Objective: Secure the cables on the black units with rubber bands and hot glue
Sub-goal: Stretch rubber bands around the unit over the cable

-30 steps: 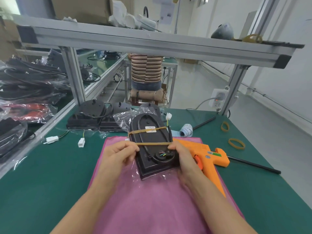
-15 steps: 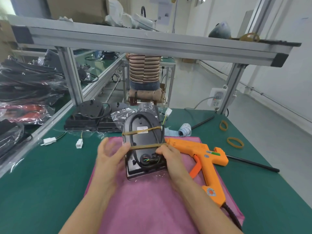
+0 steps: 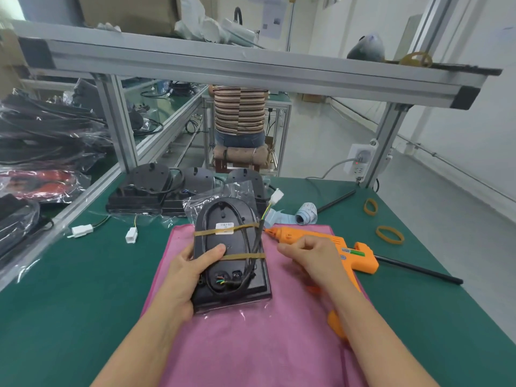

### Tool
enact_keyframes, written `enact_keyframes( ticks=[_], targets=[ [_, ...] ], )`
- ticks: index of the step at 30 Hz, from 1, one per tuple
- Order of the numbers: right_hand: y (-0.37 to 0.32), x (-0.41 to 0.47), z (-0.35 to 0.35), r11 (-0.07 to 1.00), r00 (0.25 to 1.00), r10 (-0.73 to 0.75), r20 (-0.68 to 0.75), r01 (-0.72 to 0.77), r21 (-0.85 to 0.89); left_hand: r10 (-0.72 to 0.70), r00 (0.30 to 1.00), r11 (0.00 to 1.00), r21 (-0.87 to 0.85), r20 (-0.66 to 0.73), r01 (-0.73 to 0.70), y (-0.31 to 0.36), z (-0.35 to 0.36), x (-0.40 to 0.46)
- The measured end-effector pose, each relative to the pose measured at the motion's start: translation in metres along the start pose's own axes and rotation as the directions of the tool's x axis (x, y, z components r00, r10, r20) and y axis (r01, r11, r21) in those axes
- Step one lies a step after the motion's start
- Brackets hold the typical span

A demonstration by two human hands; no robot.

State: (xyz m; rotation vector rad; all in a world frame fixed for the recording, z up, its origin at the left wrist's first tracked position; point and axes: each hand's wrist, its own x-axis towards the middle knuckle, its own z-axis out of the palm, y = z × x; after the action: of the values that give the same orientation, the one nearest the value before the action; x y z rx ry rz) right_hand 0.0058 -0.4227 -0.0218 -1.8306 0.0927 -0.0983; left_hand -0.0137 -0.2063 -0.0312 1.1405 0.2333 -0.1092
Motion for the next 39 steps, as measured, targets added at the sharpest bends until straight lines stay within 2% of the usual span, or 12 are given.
enact_keyframes(
  ticks=[2,5,9,11,14,17,21,25,32,36,39],
  targets=[
    [-0.003,-0.001,0.002,0.992,0.989,-0.13,0.067,0.13,0.007,0.005,1.0,1.0,0.005,0.003,-0.005,-0.002,0.0,0.001],
    [-0.007,-0.009,0.011,0.971,0.949,-0.237,0.208,0.24,0.011,0.014,1.0,1.0,0.017,0.007,-0.014,-0.004,0.001,0.003],
    [-0.014,-0.014,0.009,0.903,0.878,-0.355,0.322,0.41,-0.124,0.047,0.999,0.998,0.043,0.024,-0.048,-0.006,0.002,0.003],
    [-0.017,-0.015,0.009,0.852,0.852,-0.357,0.382,0.465,-0.241,0.064,0.998,0.996,0.058,0.028,-0.065,-0.007,0.003,0.003],
    [-0.018,-0.016,0.008,0.79,0.83,-0.362,0.424,0.515,-0.334,0.055,0.998,0.997,0.056,0.024,-0.056,-0.008,0.002,0.005],
    [-0.018,-0.017,0.007,0.726,0.819,-0.423,0.387,0.562,-0.396,0.046,0.998,0.997,0.067,0.033,-0.048,-0.009,0.0,0.006],
    [-0.019,-0.016,0.003,0.65,0.82,-0.447,0.359,0.573,-0.499,0.047,0.998,0.992,0.112,0.041,-0.052,-0.011,0.0,0.006],
    [-0.023,-0.02,0.003,0.609,0.773,-0.49,0.403,0.634,-0.476,0.032,0.999,0.997,0.071,0.039,-0.035,-0.011,0.001,0.008],
    [-0.028,-0.023,0.01,0.516,0.788,-0.425,0.446,0.616,-0.596,0.021,0.999,0.995,0.093,0.039,-0.025,-0.01,0.0,0.009],
    [-0.026,-0.026,0.017,0.355,0.779,-0.43,0.455,0.61,-0.709,0.007,0.998,0.994,0.105,0.063,-0.013,-0.01,0.002,0.007],
    [-0.024,-0.023,0.018,0.393,0.795,-0.494,0.351,0.564,-0.726,-0.021,0.999,0.995,0.103,0.05,0.016,-0.012,0.004,0.007]
  ],
)
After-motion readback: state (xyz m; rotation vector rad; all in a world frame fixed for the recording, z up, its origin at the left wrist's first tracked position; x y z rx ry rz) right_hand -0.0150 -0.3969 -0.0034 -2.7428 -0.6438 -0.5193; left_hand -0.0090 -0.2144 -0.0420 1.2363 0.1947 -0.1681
